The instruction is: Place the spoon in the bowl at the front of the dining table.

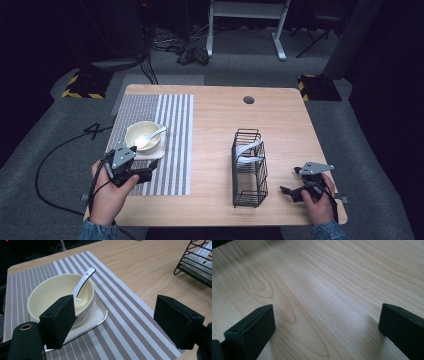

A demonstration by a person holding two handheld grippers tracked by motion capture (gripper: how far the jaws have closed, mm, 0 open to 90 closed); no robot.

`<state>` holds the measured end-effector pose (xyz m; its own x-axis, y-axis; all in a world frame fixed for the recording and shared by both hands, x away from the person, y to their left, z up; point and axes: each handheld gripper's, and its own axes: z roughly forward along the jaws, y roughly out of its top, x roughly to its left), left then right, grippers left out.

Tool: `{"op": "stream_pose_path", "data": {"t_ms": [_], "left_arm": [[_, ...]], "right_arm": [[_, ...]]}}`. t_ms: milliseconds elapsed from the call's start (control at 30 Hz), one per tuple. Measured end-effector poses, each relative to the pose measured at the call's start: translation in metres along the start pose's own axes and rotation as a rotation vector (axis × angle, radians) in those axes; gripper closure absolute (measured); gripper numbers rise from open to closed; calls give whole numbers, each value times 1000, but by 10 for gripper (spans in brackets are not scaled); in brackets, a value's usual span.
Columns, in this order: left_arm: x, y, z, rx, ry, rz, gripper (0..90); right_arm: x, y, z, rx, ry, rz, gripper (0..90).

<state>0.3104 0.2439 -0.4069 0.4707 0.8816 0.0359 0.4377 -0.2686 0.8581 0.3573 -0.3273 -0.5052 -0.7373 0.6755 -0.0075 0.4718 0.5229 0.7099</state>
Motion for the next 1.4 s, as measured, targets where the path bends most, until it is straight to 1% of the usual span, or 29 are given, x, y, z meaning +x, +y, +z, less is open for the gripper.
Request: {"op": "stream_pose_path", "data": {"t_ms": [133, 367, 433, 500, 600, 833, 900, 933, 967, 1000, 1033, 1100, 1133, 1200, 1267, 1333, 1367, 1400], "left_arm": [[2, -8, -6, -9, 6, -11, 177], [6, -19, -16, -19, 27, -6, 175], [7, -23, -17, -14, 25, -4, 175], [8, -28, -18, -4, 7, -2, 171], [9, -37, -19, 14, -9, 2, 167], [11, -53, -17, 41, -15, 6, 168], [12, -56, -17, 42, -7, 5, 167], [12, -58, -16, 40, 4, 7, 167], [12, -61, -16, 50, 12, 17, 167], [12, -61, -16, 50, 12, 17, 167], [11, -66, -16, 86, 18, 33, 167], [11, -70, -15, 97, 7, 17, 166], [12, -71, -15, 100, 6, 21, 166], [12, -74, -15, 105, 6, 13, 165], [14, -80, -14, 122, 10, 1, 166], [15, -84, -12, 141, 12, 6, 166], [15, -87, -11, 155, 7, 6, 166], [16, -90, -9, 175, 3, 18, 166]], "right_arm": [[0, 0, 0, 0, 0, 0, 8], [0, 0, 0, 0, 0, 0, 8], [0, 0, 0, 0, 0, 0, 8], [0, 0, 0, 0, 0, 0, 8], [0, 0, 0, 0, 0, 0, 8], [0, 0, 0, 0, 0, 0, 8], [0, 0, 0, 0, -1, 1, 8], [0, 0, 0, 0, -1, 1, 7], [0, 0, 0, 0, 0, 0, 8], [0, 0, 0, 0, 0, 0, 8], [0, 0, 0, 0, 0, 0, 7], [0, 0, 0, 0, 0, 0, 7], [0, 0, 0, 0, 0, 0, 8], [0, 0, 0, 0, 0, 0, 8], [0, 0, 0, 0, 0, 0, 8], [0, 0, 0, 0, 0, 0, 8], [0, 0, 0, 0, 0, 1, 8], [0, 0, 0, 0, -1, 1, 7]]}}
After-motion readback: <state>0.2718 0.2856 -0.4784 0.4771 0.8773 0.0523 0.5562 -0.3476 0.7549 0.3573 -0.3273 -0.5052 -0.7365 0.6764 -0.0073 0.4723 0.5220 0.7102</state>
